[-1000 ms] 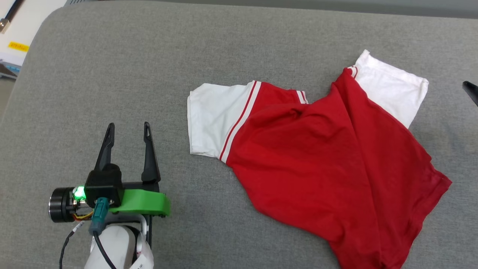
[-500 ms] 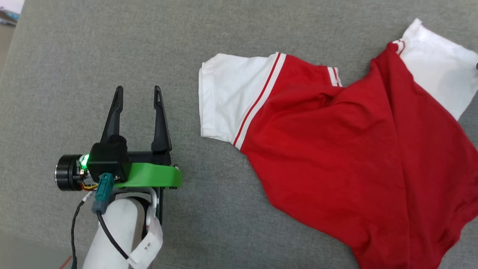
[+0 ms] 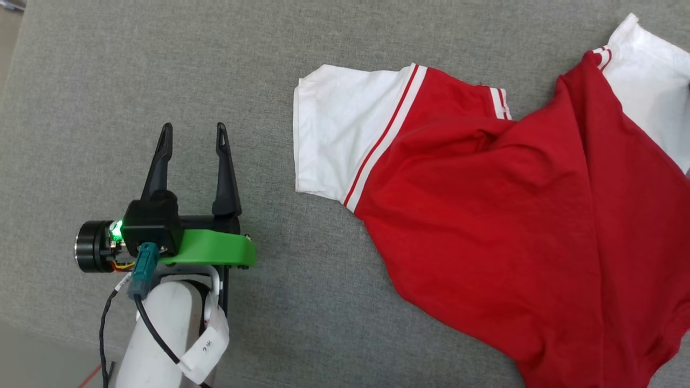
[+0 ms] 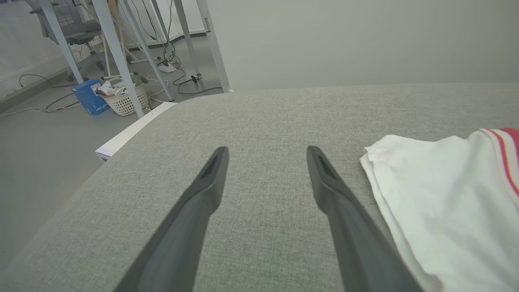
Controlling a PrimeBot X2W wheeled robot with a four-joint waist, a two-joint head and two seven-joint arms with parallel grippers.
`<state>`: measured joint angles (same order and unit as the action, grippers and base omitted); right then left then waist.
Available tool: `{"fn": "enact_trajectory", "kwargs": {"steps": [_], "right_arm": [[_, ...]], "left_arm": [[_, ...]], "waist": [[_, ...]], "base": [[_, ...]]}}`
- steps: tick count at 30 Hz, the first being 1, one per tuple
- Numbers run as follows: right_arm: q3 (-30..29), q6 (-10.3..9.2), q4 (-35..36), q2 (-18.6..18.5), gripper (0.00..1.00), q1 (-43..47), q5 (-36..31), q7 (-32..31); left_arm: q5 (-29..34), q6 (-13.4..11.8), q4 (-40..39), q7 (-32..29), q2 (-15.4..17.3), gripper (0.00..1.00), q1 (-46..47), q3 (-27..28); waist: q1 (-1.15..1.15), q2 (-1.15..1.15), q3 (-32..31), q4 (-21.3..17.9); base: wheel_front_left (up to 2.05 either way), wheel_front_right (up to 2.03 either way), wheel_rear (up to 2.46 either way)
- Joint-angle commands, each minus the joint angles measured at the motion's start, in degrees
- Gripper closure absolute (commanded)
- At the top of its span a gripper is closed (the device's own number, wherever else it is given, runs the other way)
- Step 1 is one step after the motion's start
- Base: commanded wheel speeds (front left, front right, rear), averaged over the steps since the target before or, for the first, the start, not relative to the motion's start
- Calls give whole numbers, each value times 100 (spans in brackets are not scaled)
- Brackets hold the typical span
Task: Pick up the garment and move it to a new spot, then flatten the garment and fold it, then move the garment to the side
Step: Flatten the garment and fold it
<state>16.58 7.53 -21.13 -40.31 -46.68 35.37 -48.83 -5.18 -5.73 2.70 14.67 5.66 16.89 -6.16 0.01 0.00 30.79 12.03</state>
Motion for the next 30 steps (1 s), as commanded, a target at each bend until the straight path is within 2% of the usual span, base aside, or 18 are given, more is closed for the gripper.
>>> {"fn": "enact_trajectory", "kwargs": {"steps": [1, 7, 13, 15, 19, 23, 26, 30], "right_arm": [[109, -4, -121, 144, 100, 278, 108, 216], [206, -4, 283, -58, 100, 388, 333, 1353], [327, -4, 1001, -427, 100, 798, 564, 1994], [338, -4, 1264, -520, 100, 992, 594, 2129], [236, -4, 1786, -621, 100, 1395, 597, 2314], [87, -4, 2246, -642, 100, 1775, 529, 2403], [-38, -4, 2545, -545, 100, 2006, 504, 2398], [-200, -4, 2838, -430, 100, 2212, 419, 2357]], "left_arm": [[58, 45, 36, 33, 46, 0, 98, 54], [4, 310, 198, 33, 285, 0, 244, 264], [52, 774, 602, 4, 803, 0, 725, 290], [80, 939, 707, -227, 1017, 0, 957, 226], [-60, 1222, 919, -1036, 1410, 0, 1551, -48], [-593, 1313, 1003, -2098, 1795, 0, 2135, -647], [-1313, 1318, 1017, -3033, 2314, 0, 2570, -1559], [-2639, 1320, 1128, -4153, 2745, 0, 3058, -2454]], "waist": [[-1, 0, -236, -166], [-1, 0, -785, -414], [-1, 0, -1130, -704], [-1, 0, -1171, -804], [-1, 0, -1192, -966], [-1, 0, -1130, -1100], [-1, 0, -1040, -1209], [-1, 0, -882, -1316]], "base": [[0, 0, 0], [0, 0, 0], [0, 0, 0], [0, 0, 0], [0, 0, 0], [0, 0, 0], [0, 0, 0], [0, 0, 0]]}}
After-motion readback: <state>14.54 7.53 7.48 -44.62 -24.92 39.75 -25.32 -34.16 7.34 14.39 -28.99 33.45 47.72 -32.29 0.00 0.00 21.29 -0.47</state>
